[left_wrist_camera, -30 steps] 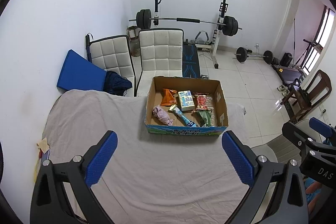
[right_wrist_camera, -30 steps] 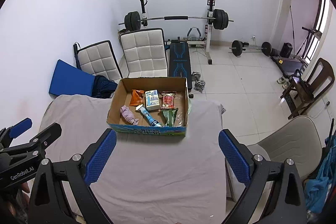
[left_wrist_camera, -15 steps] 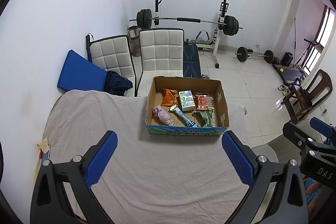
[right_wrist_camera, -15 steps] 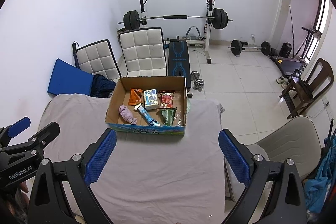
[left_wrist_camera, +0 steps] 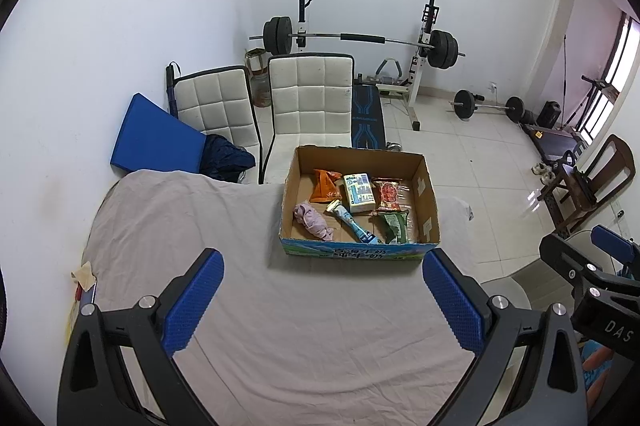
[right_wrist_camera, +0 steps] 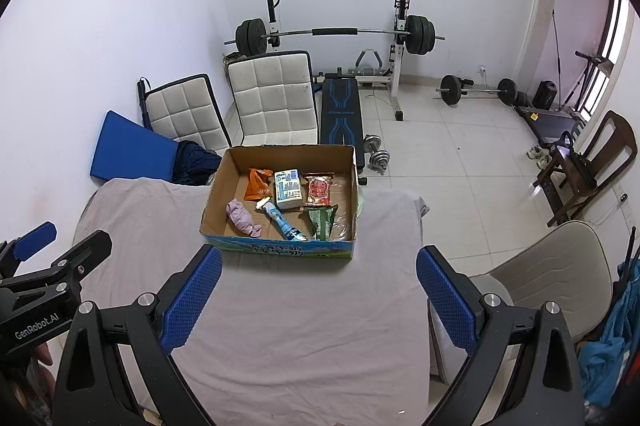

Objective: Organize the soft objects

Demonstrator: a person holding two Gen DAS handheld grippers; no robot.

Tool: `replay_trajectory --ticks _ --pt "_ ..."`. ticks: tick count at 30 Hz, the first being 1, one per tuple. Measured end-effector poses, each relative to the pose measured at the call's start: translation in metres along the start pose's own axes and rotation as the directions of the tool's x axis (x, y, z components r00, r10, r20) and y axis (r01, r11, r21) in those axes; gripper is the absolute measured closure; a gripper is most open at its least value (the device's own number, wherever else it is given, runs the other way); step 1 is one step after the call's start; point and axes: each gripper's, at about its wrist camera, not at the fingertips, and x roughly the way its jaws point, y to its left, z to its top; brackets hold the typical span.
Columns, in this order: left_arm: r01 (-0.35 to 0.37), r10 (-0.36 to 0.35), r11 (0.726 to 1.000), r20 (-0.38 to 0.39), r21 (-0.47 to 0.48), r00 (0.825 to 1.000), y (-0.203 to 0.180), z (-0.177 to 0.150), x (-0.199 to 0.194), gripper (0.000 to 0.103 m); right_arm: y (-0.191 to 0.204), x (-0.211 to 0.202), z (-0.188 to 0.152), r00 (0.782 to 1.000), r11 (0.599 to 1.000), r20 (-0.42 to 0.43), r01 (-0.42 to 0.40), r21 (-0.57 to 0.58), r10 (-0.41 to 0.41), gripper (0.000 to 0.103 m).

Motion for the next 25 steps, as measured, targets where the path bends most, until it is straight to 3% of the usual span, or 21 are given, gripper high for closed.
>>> replay_trajectory --ticks 25 --pt "-0.005 0.005 1.0 0.007 -0.01 1.0 0.0056 -0.0025 0.0064 0.001 -0.0028 0.0016 0.0031 1.0 1.0 0.003 0.004 0.0 -0.004 0.003"
